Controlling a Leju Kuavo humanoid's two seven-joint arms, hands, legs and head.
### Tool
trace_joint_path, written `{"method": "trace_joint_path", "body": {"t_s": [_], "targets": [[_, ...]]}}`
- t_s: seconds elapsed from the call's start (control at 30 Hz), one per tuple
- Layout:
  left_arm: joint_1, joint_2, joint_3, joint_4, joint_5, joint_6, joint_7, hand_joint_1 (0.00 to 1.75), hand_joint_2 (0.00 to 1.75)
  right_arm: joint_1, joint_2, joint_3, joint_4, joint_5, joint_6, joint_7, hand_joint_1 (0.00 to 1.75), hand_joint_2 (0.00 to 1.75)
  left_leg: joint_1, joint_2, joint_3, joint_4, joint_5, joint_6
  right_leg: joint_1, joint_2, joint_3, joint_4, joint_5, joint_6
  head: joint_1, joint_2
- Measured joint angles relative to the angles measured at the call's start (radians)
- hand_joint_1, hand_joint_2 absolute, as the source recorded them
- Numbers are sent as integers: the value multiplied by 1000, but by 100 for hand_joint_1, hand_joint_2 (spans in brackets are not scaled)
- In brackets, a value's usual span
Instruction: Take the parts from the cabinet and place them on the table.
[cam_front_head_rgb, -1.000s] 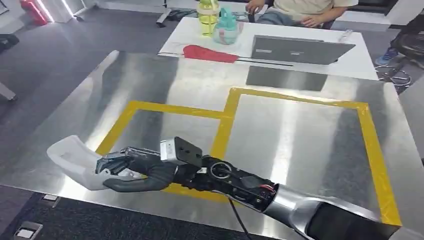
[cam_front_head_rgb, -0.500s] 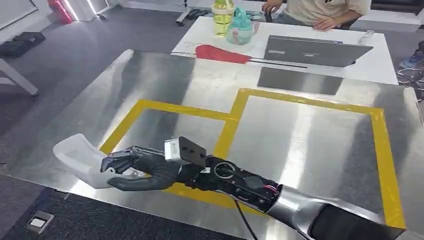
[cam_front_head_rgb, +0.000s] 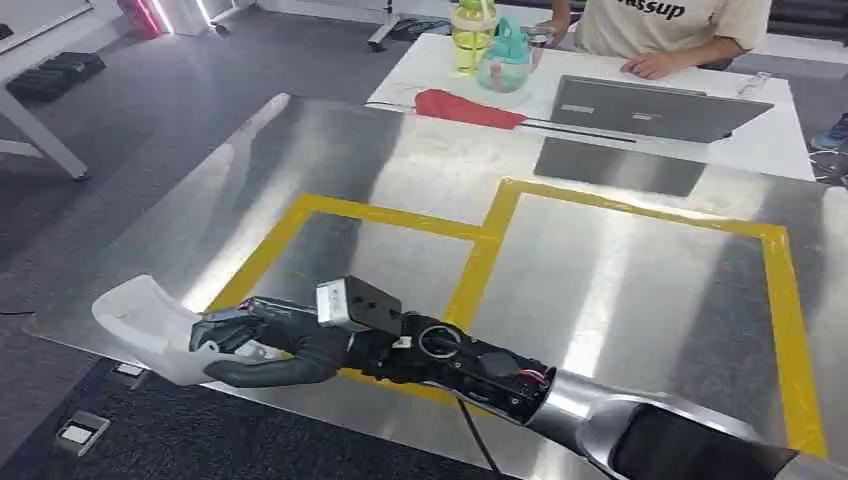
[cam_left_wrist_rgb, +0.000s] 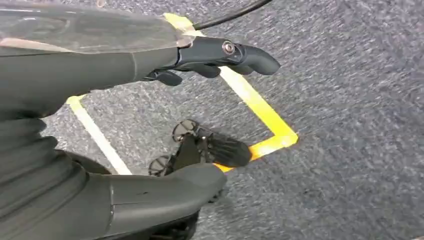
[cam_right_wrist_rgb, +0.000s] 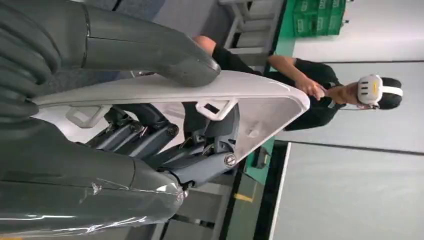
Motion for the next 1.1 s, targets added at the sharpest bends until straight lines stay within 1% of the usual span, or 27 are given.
{"method": "trace_joint_path", "body": {"t_s": [0.03, 0.07, 0.1, 0.13, 0.17, 0.2, 0.23, 0.27, 0.3, 0.33, 0.37, 0.4, 0.43, 0.53, 0.63, 0.7, 0.73, 0.97, 1.1], "targets": [[-2, 0, 0, 0, 0, 0, 0, 0, 175, 0, 0, 0, 0, 0, 0, 0, 175, 175, -1, 0, -1, 0, 0, 4, -1, 4, -37, 83, -46, 3, 8, 0], [-2, 1, 0, 0, 0, 0, 0, 0, 175, 0, 0, 0, 1, 0, 0, 0, 175, 175, -2, -2, -1, 0, -1, 6, -1, 6, -81, 180, -89, 6, 14, 0], [-1, 1, 0, 0, 0, 0, 0, 0, 175, 0, 0, 0, 2, 5, -4, 0, 175, 175, -2, -4, -1, 0, -1, 6, -2, 7, -115, 254, -116, 8, 17, 0], [-1, 1, 0, 0, 0, 0, 0, 0, 175, 0, 0, 0, 3, 9, -9, -1, 175, 175, -2, -6, -1, 1, -1, 6, -3, 7, -137, 298, -120, 10, 19, 0], [-1, 1, 0, 0, 0, 0, 0, 0, 175, 0, 0, 0, 3, 15, -12, -2, 175, 175, -1, -9, 0, 1, -1, 5, -4, 7, -130, 278, -96, 10, 20, 0], [-1, 1, 0, 0, 0, 0, 0, 0, 175, 0, 0, 0, 3, 26, -19, -5, 175, 175, 0, -13, 1, 2, -1, 5, -6, 7, -103, 216, -56, 10, 22, 0], [-2, 0, 0, 0, -2, -1, 0, 0, 175, -3, 0, 1, 2, 61, -39, -9, 175, 175, 1, -17, 3, 3, -2, 3, -9, 8, -57, 118, -4, 9, 26, 0], [-3, -1, 0, 0, -3, -2, 0, 0, 175, -9, 0, 3, 0, 124, -72, -9, 175, 175, 2, -20, 6, 5, -4, -1, -12, 10, -8, 17, 43, 8, 29, 0], [-5, 0, 0, 0, -6, -2, 0, 0, 175, -16, 0, 5, 0, 180, -103, -7, 175, 175, -2, -22, 3, 7, -6, -5, -13, 19, 14, -36, 46, 8, 32, 0], [-8, 0, 0, 0, -7, -2, 0, 0, 175, -22, 0, 7, -4, 219, -128, -2, 175, 175, -5, -24, -3, 16, -6, -10, -10, 20, 17, -49, 45, 3, 31, 0], [-8, 0, 0, 0, -9, -2, 0, 0, 175, -25, 0, 7, -8, 252, -150, 5, 175, 175, -5, -25, -5, 13, -3, -15, -9, 20, 14, -47, 45, 0, 22, 0], [-7, 4, 0, 0, -10, -2, 0, 0, 175, -28, 0, 8, -11, 279, -163, 11, 175, 175, -6, -25, -8, 20, -11, 7, -10, 20, 15, -52, 47, 1, 19, 0], [-7, 4, 0, 0, -10, -2, 0, 0, 175, -33, 1, 10, -11, 313, -177, 17, 175, 175, -6, -23, -8, 20, -7, 25, -8, 21, 15, -52, 48, 1, 16, 0], [-8, 3, 0, 0, -10, -2, 0, 0, 175, -61, 8, 24, -18, 442, -235, 37, 175, 175, -5, -23, -3, 10, -2, 18, -6, 23, 15, -52, 49, -4, 5, 0], [-10, 3, 0, 0, -10, -2, 0, 0, 175, -99, 21, 40, -19, 554, -285, 62, 175, 175, -5, -23, -1, 4, 2, 11, -6, 23, 14, -51, 49, -6, 1, 0], [-10, 5, 0, 0, -11, -2, 0, 0, 175, -120, 30, 50, -18, 606, -309, 70, 175, 175, -4, -23, -1, 2, 4, 7, -5, 22, 13, -51, 49, -11, 0, 0], [-11, 6, 0, 0, -12, -2, 0, 0, 175, -132, 34, 56, -18, 625, -315, 75, 175, 175, -4, -23, -1, 1, 5, 3, -5, 22, 12, -51, 49, -11, -1, 0], [-20, 6, 0, 0, -13, -2, 0, 0, 175, -170, 52, 85, -16, 666, -320, 82, 175, 175, -4, -23, -2, 0, 2, -11, -5, 22, 12, -51, 48, -12, -2, 0], [-20, 6, 0, 0, -14, -2, 1, 0, 175, -191, 65, 104, -10, 706, -320, 87, 175, 175, -5, -23, -2, 0, 2, -13, -7, 22, 13, -52, 48, -12, -2, 0]]}}
